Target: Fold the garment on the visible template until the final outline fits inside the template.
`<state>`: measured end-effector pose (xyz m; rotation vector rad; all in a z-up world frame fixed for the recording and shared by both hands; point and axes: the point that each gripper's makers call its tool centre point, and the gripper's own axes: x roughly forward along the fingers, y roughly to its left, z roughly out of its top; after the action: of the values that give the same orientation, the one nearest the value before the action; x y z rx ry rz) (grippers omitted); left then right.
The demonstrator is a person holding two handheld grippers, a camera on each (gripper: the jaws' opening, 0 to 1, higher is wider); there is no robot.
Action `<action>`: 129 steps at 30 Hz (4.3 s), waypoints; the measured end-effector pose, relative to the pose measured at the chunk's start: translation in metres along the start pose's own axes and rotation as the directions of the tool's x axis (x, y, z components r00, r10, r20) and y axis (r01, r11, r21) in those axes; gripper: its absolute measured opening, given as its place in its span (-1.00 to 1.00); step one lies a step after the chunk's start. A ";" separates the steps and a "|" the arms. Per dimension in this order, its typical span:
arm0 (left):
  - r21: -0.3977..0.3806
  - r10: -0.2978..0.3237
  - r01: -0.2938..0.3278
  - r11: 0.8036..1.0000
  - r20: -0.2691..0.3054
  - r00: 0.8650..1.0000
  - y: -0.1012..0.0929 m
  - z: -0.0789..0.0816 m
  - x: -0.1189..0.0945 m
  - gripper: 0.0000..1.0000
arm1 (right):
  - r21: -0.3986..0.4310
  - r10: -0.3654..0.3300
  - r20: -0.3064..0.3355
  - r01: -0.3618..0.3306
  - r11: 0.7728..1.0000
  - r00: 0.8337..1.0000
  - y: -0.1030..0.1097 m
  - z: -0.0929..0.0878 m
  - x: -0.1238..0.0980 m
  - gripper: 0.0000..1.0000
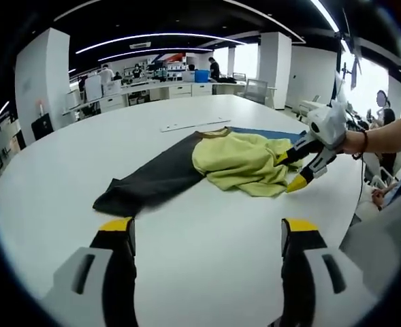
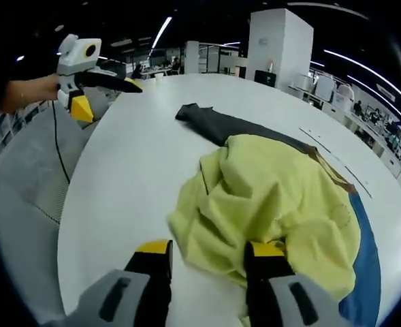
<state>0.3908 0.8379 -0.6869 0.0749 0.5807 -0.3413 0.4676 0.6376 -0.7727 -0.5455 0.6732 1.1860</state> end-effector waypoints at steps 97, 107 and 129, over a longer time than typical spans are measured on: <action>-0.138 -0.018 0.027 0.990 0.068 0.998 -0.007 0.018 0.014 0.29 | 0.322 -0.264 0.038 0.238 0.916 0.964 -0.131 0.055 -0.024 -0.18; -0.237 -0.019 0.053 0.970 0.143 0.989 -0.018 0.043 0.035 0.05 | 0.391 -0.250 0.021 0.222 0.893 0.968 -0.096 0.028 -0.049 -0.18; -0.167 -0.117 0.130 0.977 0.085 0.989 -0.070 0.048 0.103 -0.14 | 0.343 -0.142 -0.002 0.134 0.930 0.990 -0.022 -0.012 -0.045 -0.38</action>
<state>0.4733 0.7339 -0.7013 -0.1412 0.5396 -0.4117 0.4763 0.5938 -0.7476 -0.2795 0.7895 0.9152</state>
